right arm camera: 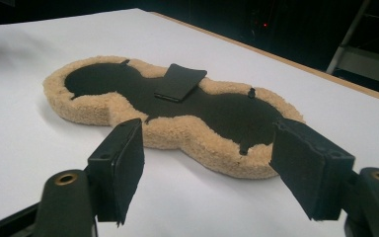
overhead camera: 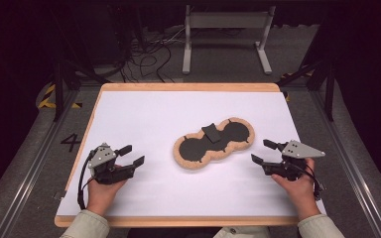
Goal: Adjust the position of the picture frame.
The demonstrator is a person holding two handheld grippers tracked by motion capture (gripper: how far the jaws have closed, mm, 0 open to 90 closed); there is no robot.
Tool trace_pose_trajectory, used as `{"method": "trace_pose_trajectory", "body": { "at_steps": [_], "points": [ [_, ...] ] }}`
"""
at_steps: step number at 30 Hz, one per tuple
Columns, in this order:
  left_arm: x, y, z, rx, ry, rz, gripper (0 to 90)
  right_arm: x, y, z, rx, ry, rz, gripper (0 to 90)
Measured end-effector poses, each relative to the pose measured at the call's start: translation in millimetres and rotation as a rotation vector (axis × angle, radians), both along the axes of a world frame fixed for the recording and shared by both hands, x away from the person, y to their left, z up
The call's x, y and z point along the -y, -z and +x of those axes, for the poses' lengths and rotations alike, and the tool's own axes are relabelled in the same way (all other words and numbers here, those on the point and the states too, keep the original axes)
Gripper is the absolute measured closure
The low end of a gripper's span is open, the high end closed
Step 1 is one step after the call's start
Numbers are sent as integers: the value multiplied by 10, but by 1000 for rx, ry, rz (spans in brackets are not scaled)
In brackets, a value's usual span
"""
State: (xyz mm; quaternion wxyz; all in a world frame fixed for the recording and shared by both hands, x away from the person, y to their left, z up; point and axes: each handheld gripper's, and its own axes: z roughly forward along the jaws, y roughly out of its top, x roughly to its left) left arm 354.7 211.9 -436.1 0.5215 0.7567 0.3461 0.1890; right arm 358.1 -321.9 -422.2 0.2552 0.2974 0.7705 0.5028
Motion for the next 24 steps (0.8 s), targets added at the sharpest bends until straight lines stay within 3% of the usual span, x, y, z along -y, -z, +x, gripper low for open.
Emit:
{"method": "trace_pose_trajectory", "body": {
  "at_steps": [19, 24],
  "points": [
    [-8, -8, -19, 5, -1, -2, 362, -14, 10, 22, -9, -12, 0, 292],
    [1, -7, -23, 3, -4, -6, 363, -35, -3, 85, -67, -2, -49, 419]
  ]
}}
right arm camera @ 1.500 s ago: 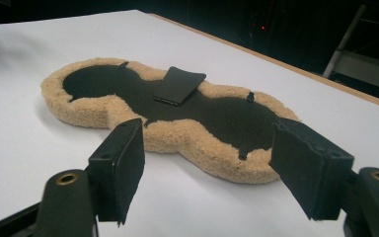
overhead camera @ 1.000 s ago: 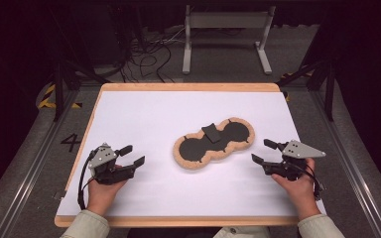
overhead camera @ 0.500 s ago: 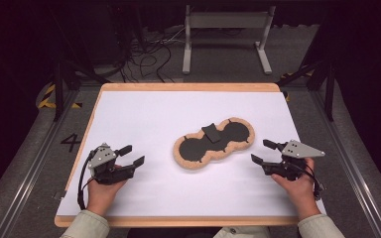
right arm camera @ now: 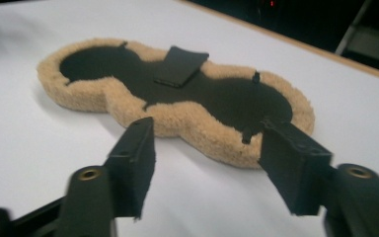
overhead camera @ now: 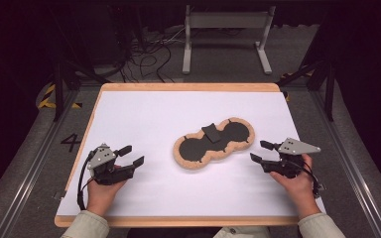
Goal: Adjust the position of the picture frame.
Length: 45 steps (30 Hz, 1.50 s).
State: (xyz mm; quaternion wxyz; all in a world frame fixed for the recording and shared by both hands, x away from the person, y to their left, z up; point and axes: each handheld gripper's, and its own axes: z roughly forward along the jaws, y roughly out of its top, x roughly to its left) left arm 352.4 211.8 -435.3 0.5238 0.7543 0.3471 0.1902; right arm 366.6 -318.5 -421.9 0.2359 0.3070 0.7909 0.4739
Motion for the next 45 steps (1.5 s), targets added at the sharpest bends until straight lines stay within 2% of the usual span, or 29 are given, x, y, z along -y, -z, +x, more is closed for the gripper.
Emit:
{"method": "trace_pose_trajectory", "body": {
  "at_steps": [1, 2, 3, 5, 8, 9, 11, 12, 14, 15, 18, 22, 27, 33, 34, 38, 39, 41, 45],
  "points": [
    [0, 0, 0, 0, 0, 0, 363, 0, 0, 0, 0, 0, 0, 419],
    [1, -1, 2, 4, 0, 5, 363, -37, -13, 68, -59, 22, -50, 490],
    [4, 0, 1, 3, -2, 6, 363, -37, -13, 68, -59, 22, -50, 490],
    [0, -2, 0, 1, -5, 10, 363, -93, -1, 157, -127, 16, -104, 581],
    [-3, -3, -1, -1, -7, 10, 363, -113, 4, 189, -148, 19, -131, 610],
    [-5, -2, 0, 0, -9, 8, 363, -153, 1, 299, -209, 25, -177, 712],
    [-12, -2, 2, -2, -13, 8, 368, -177, -4, 378, -251, 23, -212, 780],
    [-12, -2, 2, -2, -13, 8, 370, -177, -4, 378, -251, 23, -212, 780],
    [-27, 1, 6, -16, -23, -6, 380, -204, 0, 457, -293, 33, -261, 869],
    [-45, 2, 14, -21, -34, -6, 386, -214, 7, 488, -310, 37, -276, 895],
    [-78, 13, 22, -38, -53, -11, 395, -243, 47, 564, -348, 60, -314, 900],
    [-87, 13, 28, -38, -58, -9, 396, -237, 71, 678, -367, 98, -318, 900],
    [-80, 15, 45, -41, -63, 9, 394, -263, 117, 769, -393, 106, -342, 900],
    [-78, 8, 103, -57, -68, 9, 399, -294, 118, 853, -384, 122, -342, 900],
    [-62, -5, 129, -64, -71, 11, 418, -322, 119, 937, -379, 135, -344, 900],
    [-25, -40, 195, -85, -51, 4, 569, -371, 122, 1046, -372, 147, -343, 900],
    [0, -52, 218, -102, -40, 6, 569, -398, 123, 1105, -366, 151, -344, 900],
    [39, -49, 261, -117, -37, 16, 655, -468, 121, 1262, -358, 152, -342, 900],
    [47, -47, 271, -127, -33, 25, 703, -510, 118, 1404, -362, 142, -348, 900]
  ]
}}
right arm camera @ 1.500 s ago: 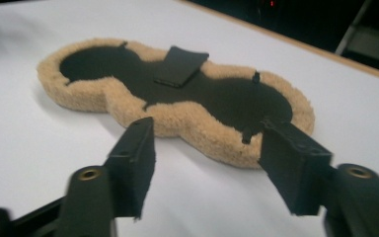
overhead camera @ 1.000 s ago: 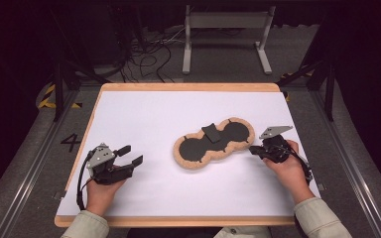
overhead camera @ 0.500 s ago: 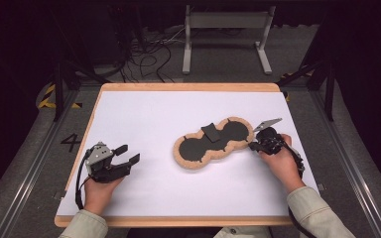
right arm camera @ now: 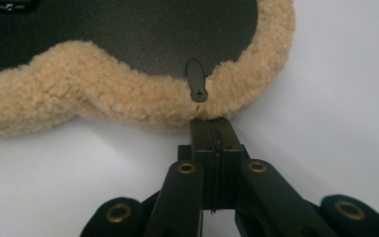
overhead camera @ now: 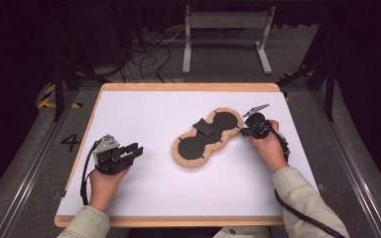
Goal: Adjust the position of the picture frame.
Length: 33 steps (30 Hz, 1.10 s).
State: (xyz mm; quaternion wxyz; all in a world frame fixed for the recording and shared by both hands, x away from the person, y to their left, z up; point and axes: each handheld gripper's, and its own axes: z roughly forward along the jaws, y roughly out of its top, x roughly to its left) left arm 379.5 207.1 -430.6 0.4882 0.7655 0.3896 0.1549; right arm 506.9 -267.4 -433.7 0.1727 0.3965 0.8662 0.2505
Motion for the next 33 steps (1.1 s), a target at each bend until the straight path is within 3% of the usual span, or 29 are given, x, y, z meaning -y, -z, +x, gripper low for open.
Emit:
{"method": "trace_pose_trajectory", "body": {
  "at_steps": [3, 5, 8, 9, 13, 16, 21, 23, 29, 30, 33],
  "points": [
    [-21, -11, -29, -4, -2, -4, 714, -32, -30, 90, -31, -3, -40, 900],
    [-45, -18, -46, 15, -1, -6, 700, -23, -85, 117, -20, 18, -69, 900],
    [-60, -16, -92, 6, 11, -29, 668, 18, -165, 192, 7, 54, -49, 900],
    [-68, -15, -95, 25, 13, -21, 663, 20, -180, 228, 15, 62, -45, 900],
    [-102, -20, -144, 37, 7, -13, 650, 6, -215, 386, 40, 87, -18, 900],
    [-129, -4, -164, 36, -3, -12, 650, -26, -216, 516, 35, 107, -24, 900],
    [-154, 23, -179, 40, -1, 13, 650, -33, -132, 652, -10, 135, -40, 900],
    [-156, 19, -187, 48, 12, 4, 651, -29, -64, 684, -42, 126, -7, 900],
    [-136, 29, -166, 41, 14, 15, 664, -63, -61, 660, -41, 84, -9, 900],
    [-134, 36, -139, 33, 9, 9, 666, -137, -57, 622, -50, 40, 3, 900],
    [-125, 42, -132, 18, 9, -3, 676, -304, -38, 560, -51, -17, 19, 900]
  ]
}}
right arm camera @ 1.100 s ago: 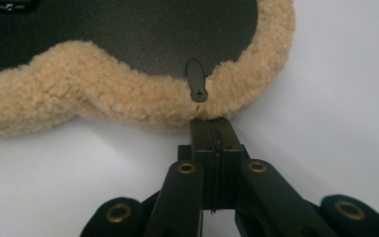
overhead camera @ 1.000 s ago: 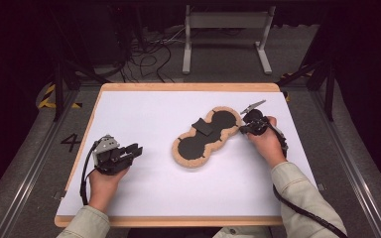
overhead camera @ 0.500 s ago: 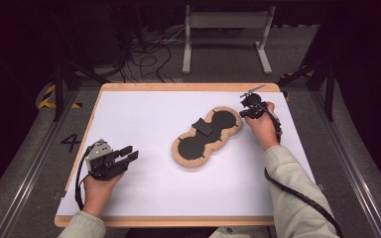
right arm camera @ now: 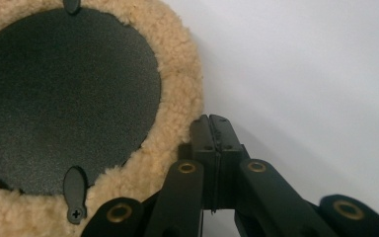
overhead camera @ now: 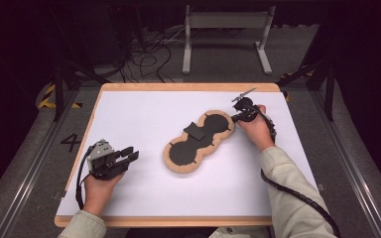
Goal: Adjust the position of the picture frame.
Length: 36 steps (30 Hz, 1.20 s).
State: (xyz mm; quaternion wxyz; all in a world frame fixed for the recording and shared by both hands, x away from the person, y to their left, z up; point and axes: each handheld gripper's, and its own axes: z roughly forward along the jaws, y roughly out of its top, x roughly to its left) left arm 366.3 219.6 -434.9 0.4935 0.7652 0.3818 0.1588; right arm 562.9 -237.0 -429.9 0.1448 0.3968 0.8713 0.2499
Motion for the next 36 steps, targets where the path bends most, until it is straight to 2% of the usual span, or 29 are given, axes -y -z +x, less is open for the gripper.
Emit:
{"method": "trace_pose_trajectory", "body": {
  "at_steps": [1, 6, 8, 9, 13, 17, 20, 21, 22, 25, 27, 32, 33, 36],
  "points": [
    [1, 2, 15, 12, -2, 10, 676, 0, 0, 0, 0, 0, 0, 900],
    [19, 0, 56, 4, -8, 24, 689, -399, 8, -131, -17, -117, 0, 900],
    [25, 20, 78, -23, -9, 37, 703, -514, 12, -183, -23, -152, 5, 900],
    [21, 30, 98, -24, -4, 54, 720, -578, 15, -221, -20, -171, 10, 900],
    [34, 71, 155, -77, 35, 70, 793, -683, 0, -307, 22, -163, -11, 900],
    [76, 141, 224, -162, 60, 114, 822, -615, -84, -350, 50, -119, 7, 900],
    [149, 222, 270, -241, 110, 146, 826, -532, -139, -412, 55, -118, 23, 900],
    [166, 238, 276, -251, 121, 162, 830, -501, -152, -434, 54, -122, 23, 900],
    [189, 249, 274, -256, 122, 179, 855, -481, -157, -451, 56, -119, 28, 900],
    [171, 243, 279, -285, 140, 164, 888, -393, -188, -520, 56, -118, 52, 900],
    [174, 249, 265, -270, 157, 163, 897, -332, -228, -572, 66, -116, 68, 900],
    [243, 251, 212, -286, 225, 154, 897, -175, -356, -713, 84, -106, 116, 900],
    [243, 251, 212, -286, 225, 154, 897, -175, -356, -713, 84, -106, 116, 900],
    [357, 253, 140, -288, 309, 163, 898, -90, -415, -848, 98, -112, 131, 900]
  ]
}}
